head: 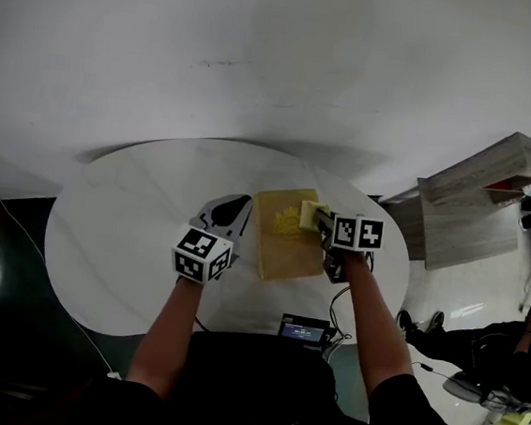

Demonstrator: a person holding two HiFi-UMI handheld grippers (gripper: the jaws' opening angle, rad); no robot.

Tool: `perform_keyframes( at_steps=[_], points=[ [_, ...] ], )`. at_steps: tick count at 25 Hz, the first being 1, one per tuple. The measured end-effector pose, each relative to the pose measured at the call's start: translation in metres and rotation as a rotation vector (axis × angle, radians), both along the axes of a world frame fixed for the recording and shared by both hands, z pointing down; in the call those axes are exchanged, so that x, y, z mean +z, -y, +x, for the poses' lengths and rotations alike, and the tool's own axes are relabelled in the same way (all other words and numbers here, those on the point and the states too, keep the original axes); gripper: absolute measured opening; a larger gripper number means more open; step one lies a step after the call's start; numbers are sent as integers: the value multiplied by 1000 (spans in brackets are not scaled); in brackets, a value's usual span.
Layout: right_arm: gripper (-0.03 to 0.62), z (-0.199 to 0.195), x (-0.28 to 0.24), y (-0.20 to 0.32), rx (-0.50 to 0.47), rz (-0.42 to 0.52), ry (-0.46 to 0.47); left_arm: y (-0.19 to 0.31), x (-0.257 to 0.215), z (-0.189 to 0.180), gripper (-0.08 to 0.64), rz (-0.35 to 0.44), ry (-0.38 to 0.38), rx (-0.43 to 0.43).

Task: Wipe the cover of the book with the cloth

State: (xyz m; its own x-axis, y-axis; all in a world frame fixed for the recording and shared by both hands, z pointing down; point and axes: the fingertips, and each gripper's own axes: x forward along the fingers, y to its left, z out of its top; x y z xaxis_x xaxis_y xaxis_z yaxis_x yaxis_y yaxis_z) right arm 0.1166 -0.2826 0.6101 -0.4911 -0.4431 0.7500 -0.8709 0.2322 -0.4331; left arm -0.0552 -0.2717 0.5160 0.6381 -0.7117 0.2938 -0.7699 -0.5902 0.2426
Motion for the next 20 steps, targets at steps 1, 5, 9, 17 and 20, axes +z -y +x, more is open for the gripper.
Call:
perform_keyframes(
  at_steps=[1,5,9,17,20],
  points=[
    [87,3,0,0,6,1,-2,0,0,0,9,0,0,-1],
    [87,12,0,1,25,2,-8,0,-1,-1,9,2,1,-1],
    [87,18,0,2,37,6,-11,0,-1,-1,9,1,2,-1],
    [87,17,-6,2,40,17,-1,0,-3,0,9,7,1,-2],
    [87,12,-17,3,29,43,11,-1,-5,0,9,11,0,-2]
  ],
)
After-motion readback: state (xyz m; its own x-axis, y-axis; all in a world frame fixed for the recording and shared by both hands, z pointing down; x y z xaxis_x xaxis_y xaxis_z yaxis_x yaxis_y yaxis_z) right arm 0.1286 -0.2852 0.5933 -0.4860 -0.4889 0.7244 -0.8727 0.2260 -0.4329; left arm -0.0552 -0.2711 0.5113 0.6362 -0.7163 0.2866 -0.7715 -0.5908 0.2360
